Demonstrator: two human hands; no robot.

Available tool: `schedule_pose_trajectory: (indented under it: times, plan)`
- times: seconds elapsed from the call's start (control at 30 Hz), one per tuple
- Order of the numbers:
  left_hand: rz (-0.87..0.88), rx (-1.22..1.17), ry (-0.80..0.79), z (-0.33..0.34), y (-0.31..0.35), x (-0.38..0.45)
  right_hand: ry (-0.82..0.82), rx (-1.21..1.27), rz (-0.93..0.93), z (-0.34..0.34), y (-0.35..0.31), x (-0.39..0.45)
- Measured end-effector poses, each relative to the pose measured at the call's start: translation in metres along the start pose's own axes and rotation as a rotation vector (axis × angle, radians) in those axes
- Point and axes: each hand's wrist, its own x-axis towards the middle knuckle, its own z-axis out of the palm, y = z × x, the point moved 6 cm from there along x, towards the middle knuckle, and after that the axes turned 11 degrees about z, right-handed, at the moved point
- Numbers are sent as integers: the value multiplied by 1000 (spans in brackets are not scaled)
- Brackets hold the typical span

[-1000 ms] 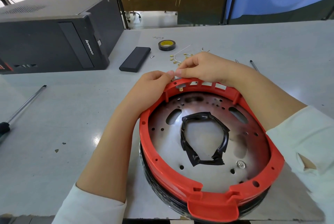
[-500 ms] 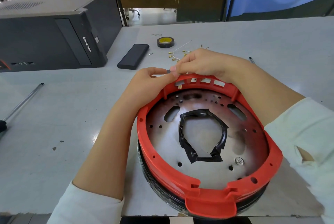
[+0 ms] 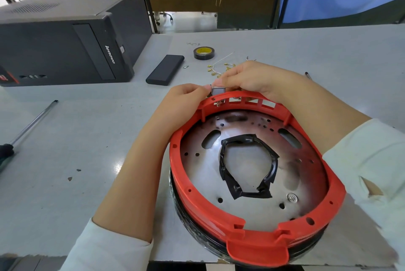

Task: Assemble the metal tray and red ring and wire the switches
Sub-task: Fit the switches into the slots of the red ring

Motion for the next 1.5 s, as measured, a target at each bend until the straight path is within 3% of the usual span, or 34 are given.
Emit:
schedule_pose_trajectory:
  times: [0.5, 1.0, 1.5]
  plan:
    - [-28, 11, -18, -1, 1, -5, -30, -114, -25, 4, -4, -8]
    - [105, -10, -131, 3, 10, -9, 107, -214, -188, 5, -8, -7]
    - [114, -51, -150, 3, 12, -7, 116, -162, -148, 3, -7, -4]
